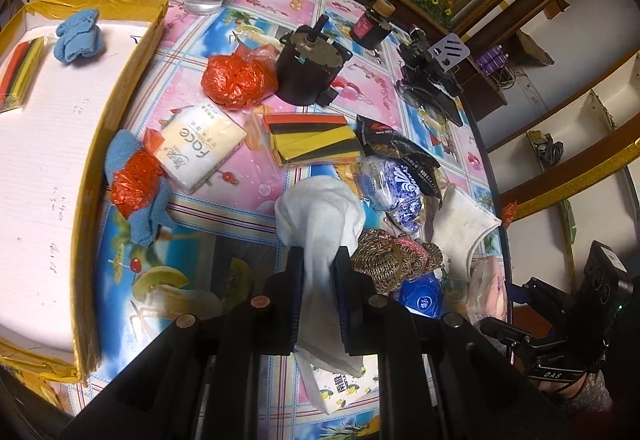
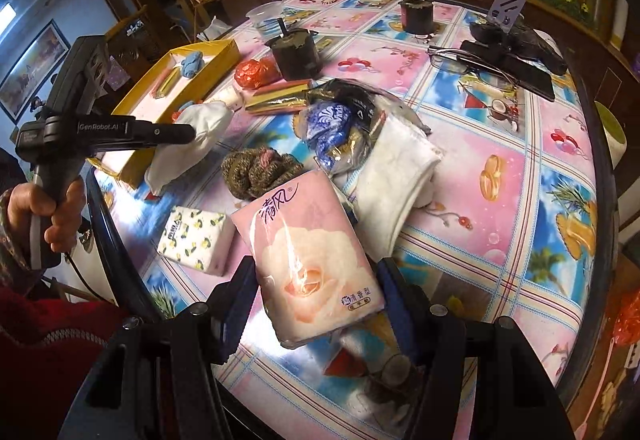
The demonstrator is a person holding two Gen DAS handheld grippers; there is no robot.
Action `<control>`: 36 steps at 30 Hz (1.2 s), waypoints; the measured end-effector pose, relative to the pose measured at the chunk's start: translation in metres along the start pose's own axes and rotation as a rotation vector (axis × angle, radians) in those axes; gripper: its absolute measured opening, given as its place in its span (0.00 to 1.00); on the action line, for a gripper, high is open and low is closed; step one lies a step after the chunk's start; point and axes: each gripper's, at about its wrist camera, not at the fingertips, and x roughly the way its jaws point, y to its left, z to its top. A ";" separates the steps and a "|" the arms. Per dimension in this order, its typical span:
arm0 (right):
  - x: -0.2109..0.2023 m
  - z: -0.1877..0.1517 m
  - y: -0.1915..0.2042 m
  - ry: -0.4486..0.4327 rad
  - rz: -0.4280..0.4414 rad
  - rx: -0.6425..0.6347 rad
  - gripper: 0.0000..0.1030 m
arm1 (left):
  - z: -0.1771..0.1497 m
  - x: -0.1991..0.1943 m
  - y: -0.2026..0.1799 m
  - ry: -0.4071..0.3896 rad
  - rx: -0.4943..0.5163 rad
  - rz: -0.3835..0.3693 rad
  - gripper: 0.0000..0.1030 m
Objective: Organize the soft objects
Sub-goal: 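Carry the white cloth with left while right carries the pink tissue pack into the box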
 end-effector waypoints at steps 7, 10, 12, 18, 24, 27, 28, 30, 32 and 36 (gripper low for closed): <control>0.007 0.023 0.023 -0.010 0.022 -0.042 0.63 | -0.003 -0.028 0.017 -0.052 -0.032 -0.001 0.14; 0.011 0.037 0.037 -0.015 0.042 -0.063 0.64 | -0.004 -0.045 0.028 -0.083 -0.049 0.003 0.14; 0.016 0.048 0.048 -0.017 0.065 -0.077 0.64 | -0.004 -0.056 0.038 -0.104 -0.066 0.007 0.14; 0.033 0.080 0.087 -0.018 0.119 -0.133 0.64 | -0.009 -0.091 0.072 -0.165 -0.118 0.034 0.14; 0.059 0.115 0.131 -0.008 0.194 -0.173 0.64 | -0.017 -0.117 0.111 -0.208 -0.185 0.065 0.14; 0.072 0.130 0.155 0.006 0.228 -0.183 0.64 | -0.020 -0.125 0.130 -0.221 -0.217 0.076 0.14; 0.076 0.134 0.162 0.013 0.241 -0.182 0.64 | -0.021 -0.128 0.138 -0.225 -0.228 0.079 0.14; 0.088 0.143 0.178 0.032 0.261 -0.184 0.64 | -0.021 -0.133 0.150 -0.233 -0.248 0.083 0.14; 0.098 0.150 0.191 0.048 0.275 -0.188 0.64 | -0.021 -0.137 0.163 -0.243 -0.268 0.087 0.14; 0.114 0.168 0.222 0.056 0.286 -0.205 0.64 | -0.016 -0.144 0.187 -0.253 -0.295 0.094 0.14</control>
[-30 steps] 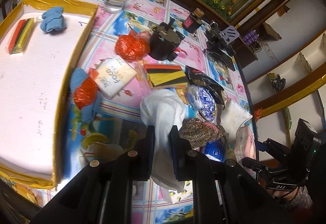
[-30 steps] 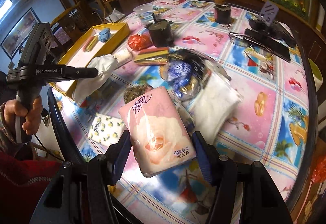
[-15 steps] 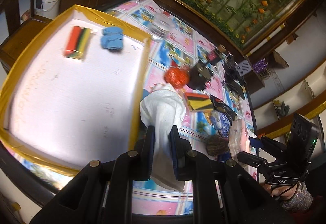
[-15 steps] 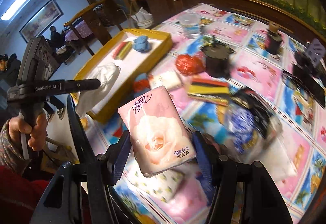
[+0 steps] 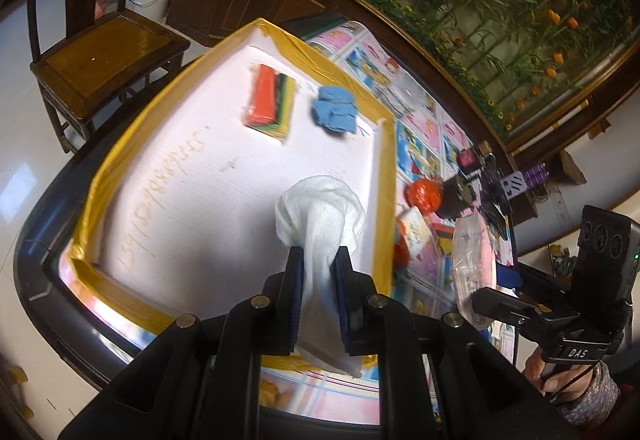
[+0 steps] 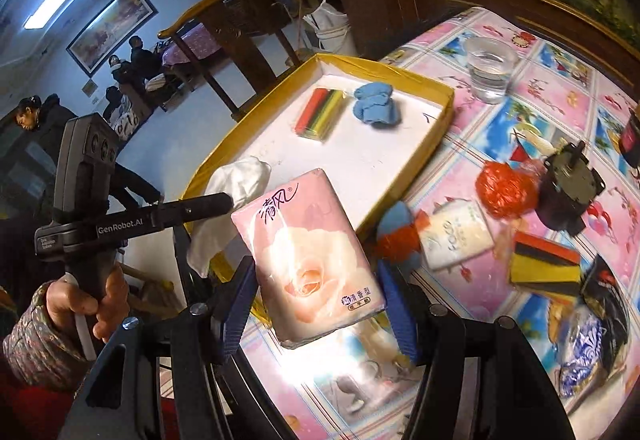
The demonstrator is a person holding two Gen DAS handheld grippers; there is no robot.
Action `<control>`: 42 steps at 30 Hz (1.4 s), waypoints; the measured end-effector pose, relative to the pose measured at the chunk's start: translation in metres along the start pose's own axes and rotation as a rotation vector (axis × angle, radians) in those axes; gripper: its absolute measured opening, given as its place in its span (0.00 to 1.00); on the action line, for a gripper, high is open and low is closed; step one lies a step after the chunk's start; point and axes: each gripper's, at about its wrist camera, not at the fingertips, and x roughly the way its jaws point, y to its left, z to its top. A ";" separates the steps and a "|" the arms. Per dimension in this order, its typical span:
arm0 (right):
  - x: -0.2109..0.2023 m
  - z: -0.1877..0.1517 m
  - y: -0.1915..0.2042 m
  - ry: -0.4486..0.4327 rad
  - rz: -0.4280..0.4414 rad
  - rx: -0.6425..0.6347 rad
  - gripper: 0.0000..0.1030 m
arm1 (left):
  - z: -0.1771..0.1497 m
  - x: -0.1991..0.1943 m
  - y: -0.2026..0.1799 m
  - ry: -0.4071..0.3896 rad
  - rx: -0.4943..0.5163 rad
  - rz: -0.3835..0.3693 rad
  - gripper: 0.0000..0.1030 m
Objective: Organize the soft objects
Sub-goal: 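Carry the white cloth with left while right carries the pink tissue pack into the box, then open right to drop the pink tissue pack while left releases the white cloth in the box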
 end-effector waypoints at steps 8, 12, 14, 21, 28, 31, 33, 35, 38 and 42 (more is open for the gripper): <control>0.053 0.046 0.011 0.049 -0.025 0.055 0.64 | 0.040 0.012 0.027 0.002 -0.001 0.040 0.14; 0.080 0.068 0.007 0.064 -0.072 0.087 0.64 | 0.062 0.027 0.039 0.022 0.002 0.079 0.14; 0.093 0.078 0.004 0.071 -0.089 0.107 0.64 | 0.073 0.035 0.043 0.035 0.008 0.106 0.14; 0.137 0.115 -0.011 0.095 -0.173 0.150 0.64 | 0.103 0.060 0.049 0.071 0.040 0.142 0.14; 0.163 0.137 -0.033 0.096 -0.220 0.192 0.66 | 0.117 0.074 0.050 0.078 0.049 0.141 0.14; 0.163 0.139 -0.039 0.093 -0.192 0.210 0.67 | 0.114 0.073 0.049 0.076 0.062 0.129 0.14; 0.162 0.140 -0.040 0.089 -0.185 0.207 0.68 | 0.111 0.070 0.048 0.068 0.068 0.129 0.14; 0.160 0.140 -0.040 0.087 -0.175 0.203 0.70 | 0.110 0.069 0.047 0.062 0.069 0.125 0.14; 0.157 0.139 -0.037 0.090 -0.161 0.199 0.75 | 0.108 0.066 0.042 0.049 0.086 0.137 0.15; 0.147 0.137 -0.034 0.075 -0.157 0.183 0.78 | 0.105 0.061 0.037 0.030 0.094 0.150 0.18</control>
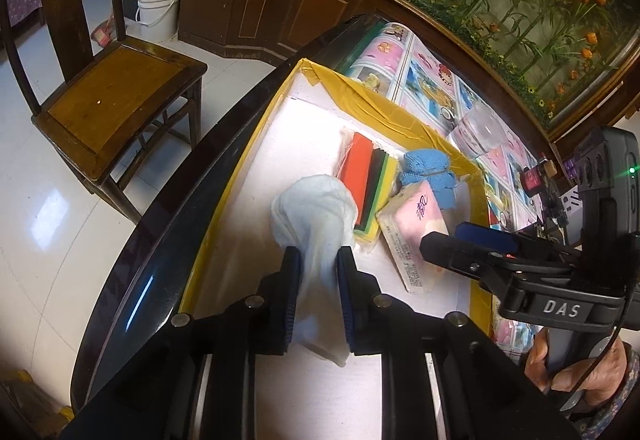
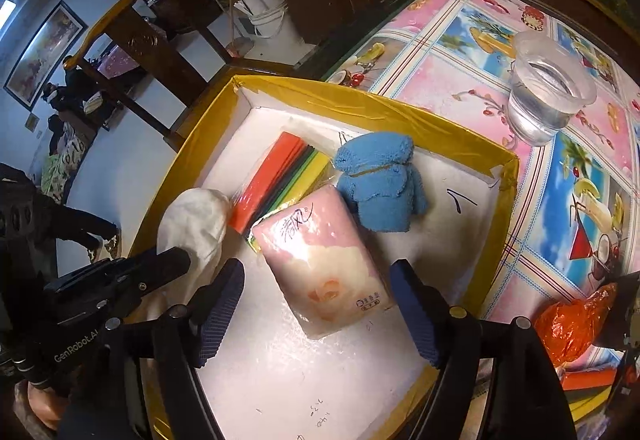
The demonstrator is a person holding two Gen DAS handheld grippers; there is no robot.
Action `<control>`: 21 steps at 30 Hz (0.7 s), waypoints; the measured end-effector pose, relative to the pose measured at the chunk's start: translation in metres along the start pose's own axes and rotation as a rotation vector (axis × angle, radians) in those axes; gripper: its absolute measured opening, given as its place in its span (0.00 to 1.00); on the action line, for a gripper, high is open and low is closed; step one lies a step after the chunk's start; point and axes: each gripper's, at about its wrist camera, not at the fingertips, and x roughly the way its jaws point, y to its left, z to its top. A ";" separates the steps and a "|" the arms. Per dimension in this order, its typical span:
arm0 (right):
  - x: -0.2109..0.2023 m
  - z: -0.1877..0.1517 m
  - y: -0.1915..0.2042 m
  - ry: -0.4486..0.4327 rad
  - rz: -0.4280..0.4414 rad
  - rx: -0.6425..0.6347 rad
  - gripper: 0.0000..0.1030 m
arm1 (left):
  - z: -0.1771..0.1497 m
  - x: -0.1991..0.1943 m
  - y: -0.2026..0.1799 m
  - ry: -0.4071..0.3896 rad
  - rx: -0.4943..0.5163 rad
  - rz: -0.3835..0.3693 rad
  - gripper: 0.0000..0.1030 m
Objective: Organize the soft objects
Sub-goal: 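Open right to drop the pink tissue pack while left releases the white cloth in the box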
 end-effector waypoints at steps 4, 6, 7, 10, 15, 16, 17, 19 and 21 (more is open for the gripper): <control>-0.026 -0.006 0.000 -0.090 -0.001 -0.027 0.80 | -0.004 -0.011 -0.001 -0.035 -0.011 0.009 0.32; -0.037 -0.007 -0.002 -0.105 0.023 -0.028 0.83 | -0.007 -0.017 -0.001 -0.049 -0.020 0.003 0.32; -0.043 -0.009 -0.002 -0.104 0.025 -0.030 0.83 | -0.009 -0.020 0.000 -0.054 -0.028 -0.002 0.32; -0.062 -0.017 -0.001 -0.136 -0.053 -0.043 0.83 | -0.014 -0.030 -0.004 -0.070 -0.038 -0.019 0.32; -0.104 -0.033 -0.013 -0.237 -0.026 -0.008 0.83 | -0.025 -0.041 -0.022 -0.087 -0.015 -0.038 0.32; -0.112 -0.037 -0.015 -0.257 -0.037 -0.008 0.83 | -0.028 -0.043 -0.028 -0.090 -0.003 -0.040 0.32; -0.121 -0.041 -0.018 -0.276 -0.062 -0.006 0.83 | -0.031 -0.045 -0.034 -0.091 0.011 -0.043 0.32; -0.136 -0.049 -0.029 -0.280 -0.099 0.006 0.82 | -0.038 -0.047 -0.046 -0.091 0.037 -0.048 0.35; -0.151 -0.060 -0.045 -0.291 -0.090 0.035 0.82 | -0.045 -0.049 -0.057 -0.090 0.057 -0.057 0.39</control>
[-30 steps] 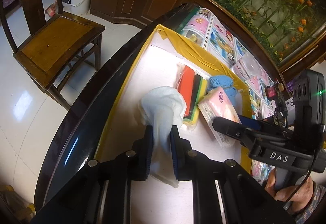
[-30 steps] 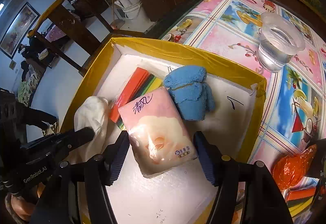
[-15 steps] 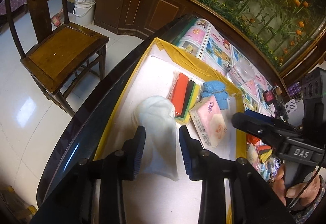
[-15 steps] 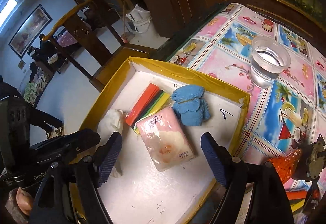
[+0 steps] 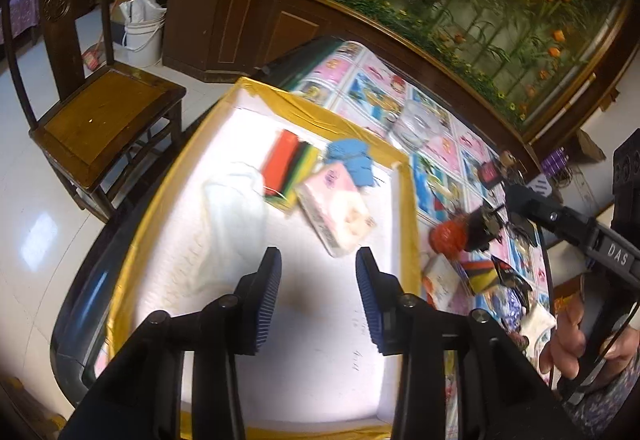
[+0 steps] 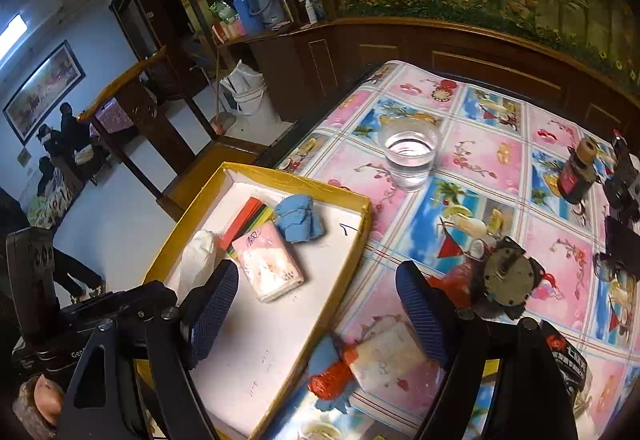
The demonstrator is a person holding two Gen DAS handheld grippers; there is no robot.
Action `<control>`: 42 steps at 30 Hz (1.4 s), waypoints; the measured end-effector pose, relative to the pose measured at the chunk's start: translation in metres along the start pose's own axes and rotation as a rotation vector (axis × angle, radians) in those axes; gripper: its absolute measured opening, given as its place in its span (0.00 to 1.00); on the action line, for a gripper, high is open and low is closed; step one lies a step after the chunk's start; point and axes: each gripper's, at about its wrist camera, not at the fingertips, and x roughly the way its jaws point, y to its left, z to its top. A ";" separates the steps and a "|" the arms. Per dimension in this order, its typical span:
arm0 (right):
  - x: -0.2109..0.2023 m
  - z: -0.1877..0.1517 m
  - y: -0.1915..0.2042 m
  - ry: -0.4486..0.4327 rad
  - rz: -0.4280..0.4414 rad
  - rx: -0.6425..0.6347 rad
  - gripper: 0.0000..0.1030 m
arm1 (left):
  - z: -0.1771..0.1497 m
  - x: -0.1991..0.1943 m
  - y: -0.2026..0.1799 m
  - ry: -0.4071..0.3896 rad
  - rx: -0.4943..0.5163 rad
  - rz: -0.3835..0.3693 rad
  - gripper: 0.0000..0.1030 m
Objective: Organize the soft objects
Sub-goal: 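Open right to drop the pink tissue pack while left releases the white cloth in the box, then grasp the lemon-print tissue pack with left while right grasps a white towel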
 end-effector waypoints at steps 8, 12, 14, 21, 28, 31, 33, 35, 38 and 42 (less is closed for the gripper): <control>-0.050 -0.058 -0.079 0.012 0.000 0.140 0.76 | -0.037 0.008 -0.050 0.046 0.048 -0.040 0.48; -0.074 -0.108 -0.109 0.056 0.044 0.194 0.76 | -0.057 0.014 -0.080 0.080 0.079 -0.072 0.53; -0.087 -0.129 -0.122 0.053 0.025 0.210 0.76 | -0.067 0.021 -0.099 0.102 0.112 -0.088 0.55; -0.123 -0.160 -0.178 0.043 -0.048 0.327 0.76 | -0.105 0.048 -0.173 0.224 0.271 -0.181 0.70; -0.143 -0.175 -0.205 0.060 -0.059 0.368 0.76 | -0.163 0.065 -0.237 0.364 0.558 -0.228 0.79; -0.146 -0.182 -0.214 0.073 -0.057 0.382 0.76 | -0.189 0.069 -0.246 0.406 0.667 -0.194 0.79; -0.147 -0.187 -0.220 0.081 -0.062 0.393 0.76 | -0.202 0.070 -0.251 0.420 0.724 -0.181 0.79; -0.148 -0.192 -0.226 0.087 -0.055 0.412 0.76 | -0.209 0.074 -0.254 0.418 0.760 -0.142 0.79; -0.150 -0.195 -0.229 0.089 -0.055 0.415 0.76 | -0.211 0.085 -0.255 0.396 0.769 -0.080 0.79; -0.151 -0.197 -0.233 0.085 -0.065 0.421 0.76 | -0.203 0.097 -0.256 0.321 0.752 -0.026 0.79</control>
